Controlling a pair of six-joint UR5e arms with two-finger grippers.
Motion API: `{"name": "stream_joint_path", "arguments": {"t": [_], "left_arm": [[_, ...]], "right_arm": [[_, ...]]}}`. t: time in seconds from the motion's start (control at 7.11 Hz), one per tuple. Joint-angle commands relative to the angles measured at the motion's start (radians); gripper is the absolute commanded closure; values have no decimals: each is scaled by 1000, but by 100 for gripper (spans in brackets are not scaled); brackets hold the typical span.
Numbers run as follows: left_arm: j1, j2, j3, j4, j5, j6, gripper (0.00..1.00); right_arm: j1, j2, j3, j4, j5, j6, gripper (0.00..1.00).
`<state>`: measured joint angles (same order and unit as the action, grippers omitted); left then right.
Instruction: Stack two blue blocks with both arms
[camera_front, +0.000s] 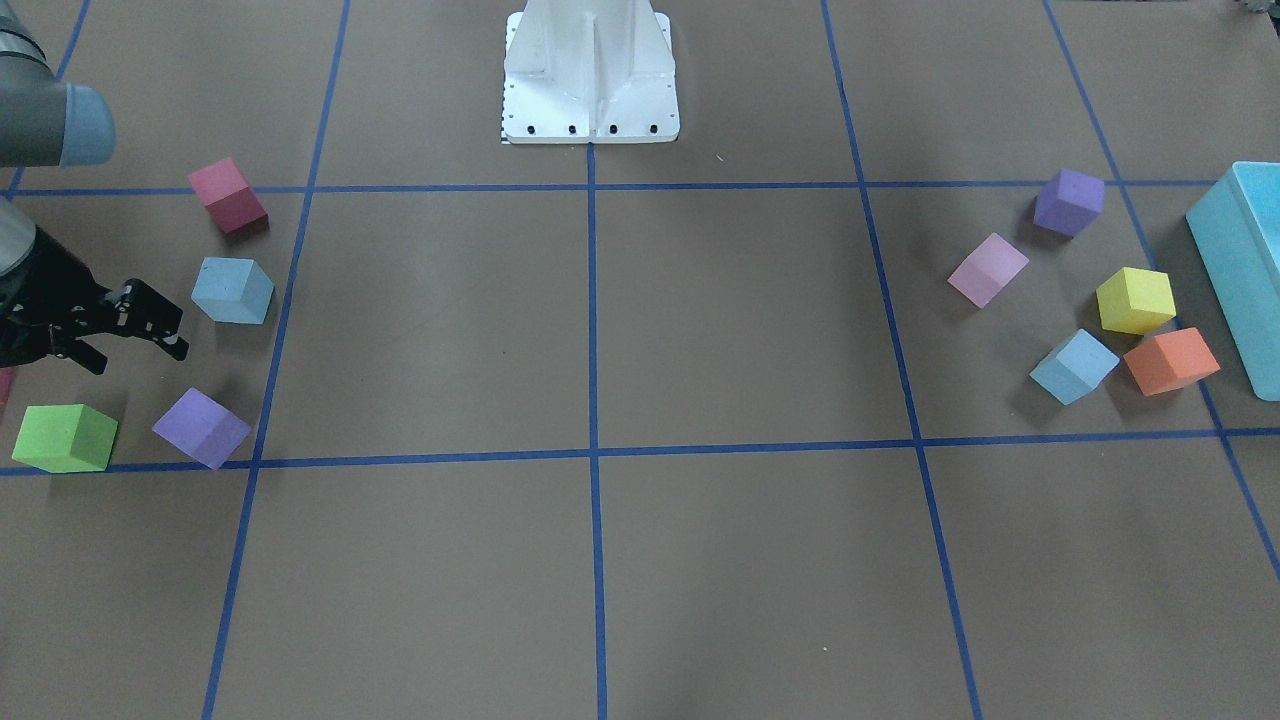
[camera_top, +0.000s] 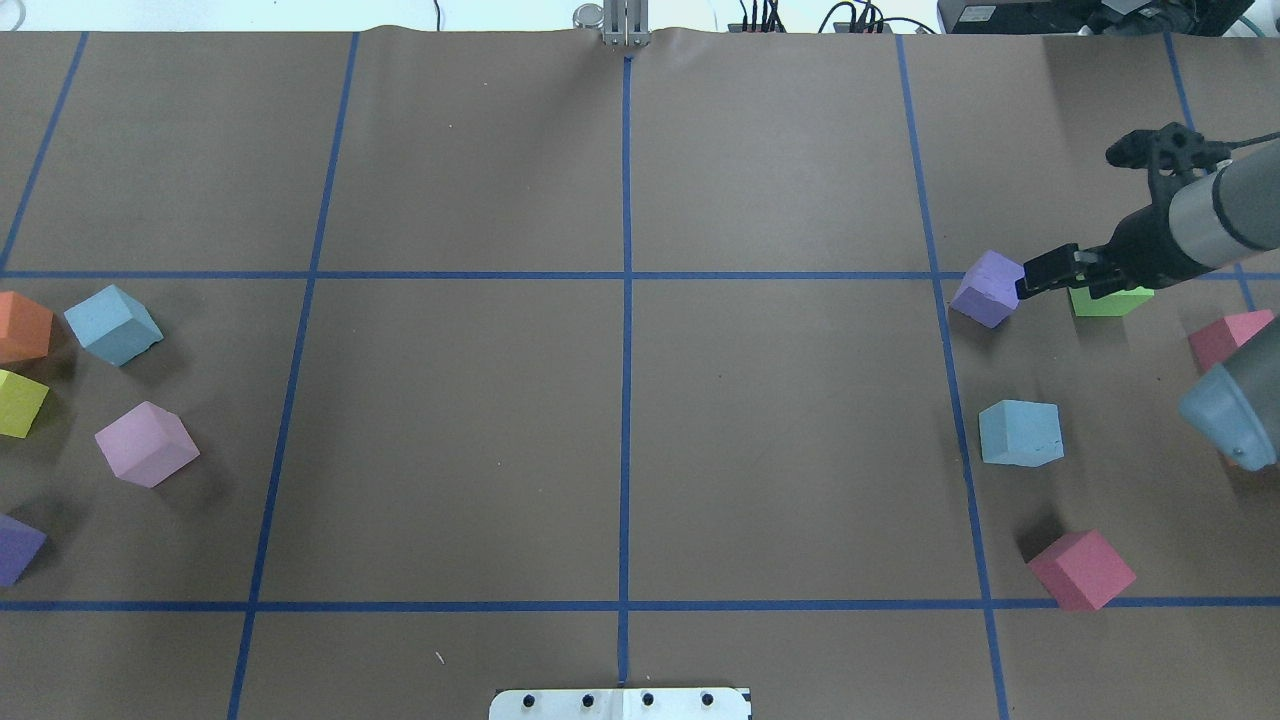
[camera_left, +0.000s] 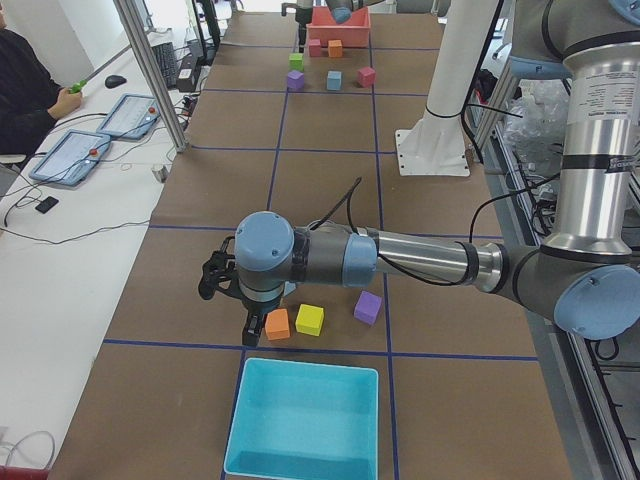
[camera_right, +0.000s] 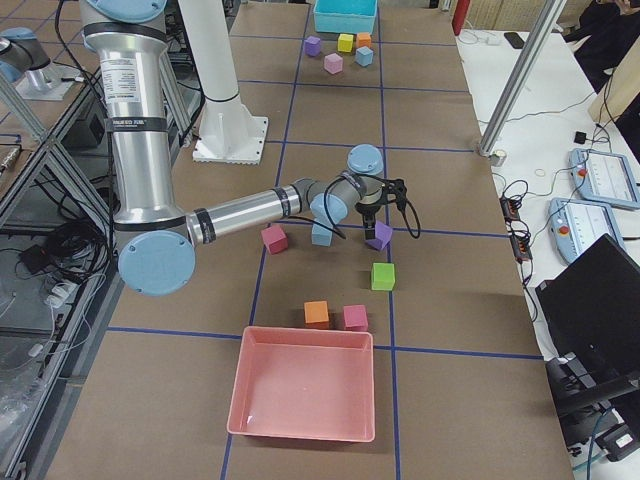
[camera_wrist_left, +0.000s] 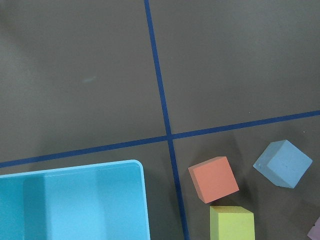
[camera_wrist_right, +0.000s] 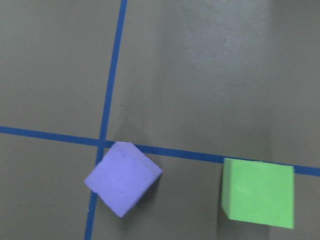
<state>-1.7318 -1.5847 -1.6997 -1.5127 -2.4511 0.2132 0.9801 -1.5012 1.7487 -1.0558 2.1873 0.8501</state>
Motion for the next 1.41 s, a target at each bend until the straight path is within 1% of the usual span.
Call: {"name": "stream_joint_path", "arguments": {"t": [0.0, 0.28, 0.42, 0.56, 0.7, 0.98, 1.12, 1.27], "left_arm": [[0, 0, 0, 0, -2, 0, 2], [0, 0, -3, 0, -2, 0, 2], [0, 0, -1, 2, -2, 0, 2], [0, 0, 2, 0, -2, 0, 2], [0, 0, 2, 0, -2, 0, 2], [0, 26, -11, -1, -3, 0, 2], [0, 26, -12, -3, -3, 0, 2], [0, 29, -14, -4, -3, 0, 2]], "right_arm": [[-92, -101, 27, 154, -50, 102, 0], [-148, -146, 66, 174, -89, 186, 0], [-187, -163, 92, 174, -142, 231, 0], [-231, -184, 115, 171, -215, 297, 0], [-236, -216, 132, 166, -233, 303, 0], [-236, -324, 202, 163, -247, 305, 0], [-238, -326, 204, 163, -247, 305, 0], [-256, -311, 210, 128, -265, 331, 0]]}}
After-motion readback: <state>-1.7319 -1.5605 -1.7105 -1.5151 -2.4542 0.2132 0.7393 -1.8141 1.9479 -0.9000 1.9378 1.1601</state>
